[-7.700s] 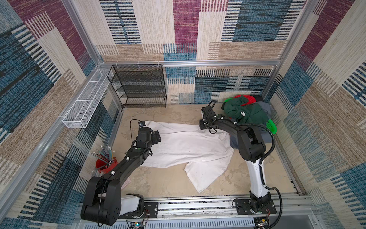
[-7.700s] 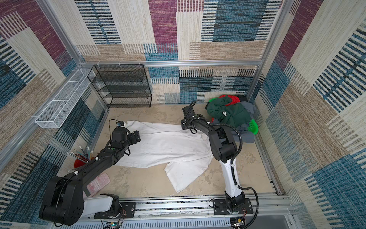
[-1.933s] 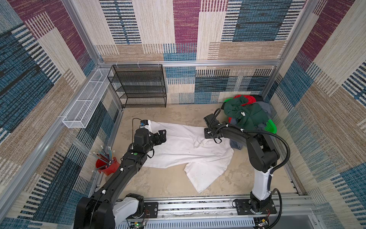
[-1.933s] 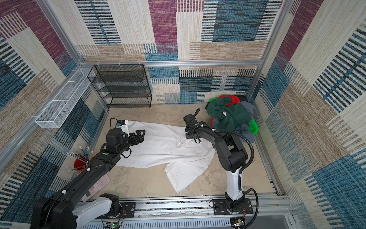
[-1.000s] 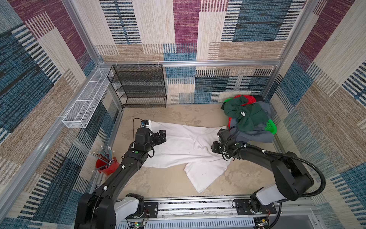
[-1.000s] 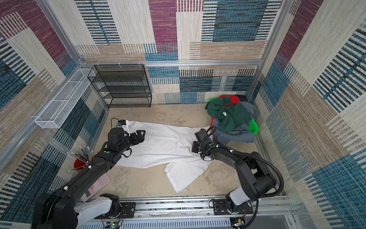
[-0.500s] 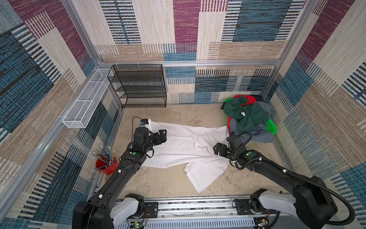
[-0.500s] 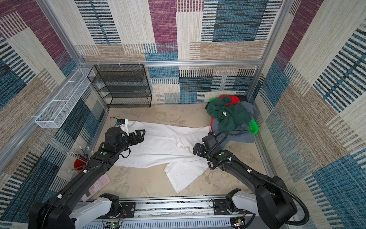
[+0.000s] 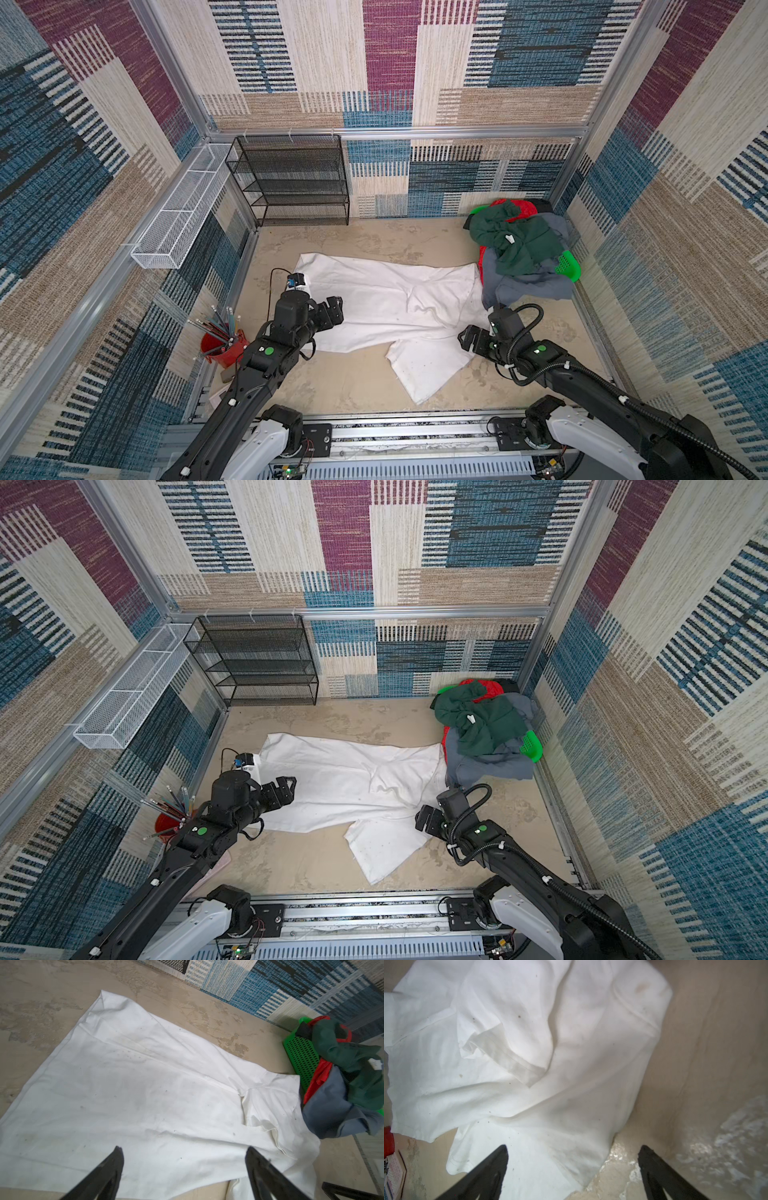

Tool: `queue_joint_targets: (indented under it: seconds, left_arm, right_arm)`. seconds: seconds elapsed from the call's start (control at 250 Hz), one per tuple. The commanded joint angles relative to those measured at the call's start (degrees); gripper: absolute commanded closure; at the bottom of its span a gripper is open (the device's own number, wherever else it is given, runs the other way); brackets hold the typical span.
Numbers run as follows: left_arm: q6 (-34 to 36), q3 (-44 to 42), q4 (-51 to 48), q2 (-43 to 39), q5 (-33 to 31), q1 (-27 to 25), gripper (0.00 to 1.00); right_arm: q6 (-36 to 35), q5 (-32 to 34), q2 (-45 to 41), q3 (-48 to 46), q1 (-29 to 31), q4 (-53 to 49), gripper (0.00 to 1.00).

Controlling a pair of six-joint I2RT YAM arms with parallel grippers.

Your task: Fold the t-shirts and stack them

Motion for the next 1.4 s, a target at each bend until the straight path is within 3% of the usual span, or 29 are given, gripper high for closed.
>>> queue_joint_targets:
  seconds: [0.0, 0.172, 0.384, 0.488, 0.628, 0.692, 0.892, 1.012, 1.272, 1.3, 1.348, 1.396]
  left_arm:
    - [-2.2, -1.9, -2.3, 0.0, -2.8, 0.0, 0.08]
    - [-3.1, -3.9, -2.3, 2.1, -7.2, 0.1, 0.07]
    - [-3.6, -5.1, -0.3, 6.6, -7.5, 0.3, 0.05]
    - [-3.7, -4.9, 0.8, 8.1, -6.4, 0.4, 0.05]
    - [-3.4, -4.9, 1.8, 8.5, -5.9, 0.5, 0.05]
    - [-3.2, -4.9, 2.0, 8.4, -6.4, 0.5, 0.05]
    - [-2.5, -4.7, 2.5, 8.1, -7.4, 0.7, 0.05]
    - [-2.1, -4.6, 3.3, 8.0, -7.8, 0.8, 0.05]
    - [-0.1, -4.2, 3.5, 8.3, -9.9, 1.1, 0.04]
    - [0.0, -4.3, 3.7, 8.3, -10.0, 1.2, 0.04]
    - [0.2, -4.4, 4.1, 8.4, -10.0, 1.2, 0.04]
    - [0.4, -4.4, 4.3, 8.5, -10.0, 1.1, 0.04]
  right_arm:
    - [1.6, -1.8, -0.4, -1.9, 0.0, 1.1, 0.01]
    - [1.3, -1.6, 1.5, -4.5, 0.0, 4.8, 0.01]
    - [0.3, -1.1, 5.9, -4.0, 0.0, 8.3, 0.20]
    - [-0.7, -1.1, 7.3, -3.2, 0.0, 9.1, 0.40]
    - [-1.8, 1.0, 7.1, -1.0, 0.0, 6.6, 0.85]
    - [-2.4, 2.1, 6.2, -0.1, 0.0, 5.5, 1.00]
    - [-3.4, 9.9, 4.9, 4.6, -0.6, -3.2, 1.00]
    - [-4.8, 7.5, 3.0, 6.1, -4.0, -4.7, 1.00]
    - [-3.7, 12.4, 1.5, 12.5, -8.5, -10.7, 1.00]
    - [-4.0, 11.9, 1.3, 12.7, -8.7, -10.2, 0.86]
    - [-5.1, 9.8, 1.5, 12.9, -8.9, -9.0, 0.46]
    - [-5.1, 8.4, 2.6, 13.6, -8.9, -9.4, 0.33]
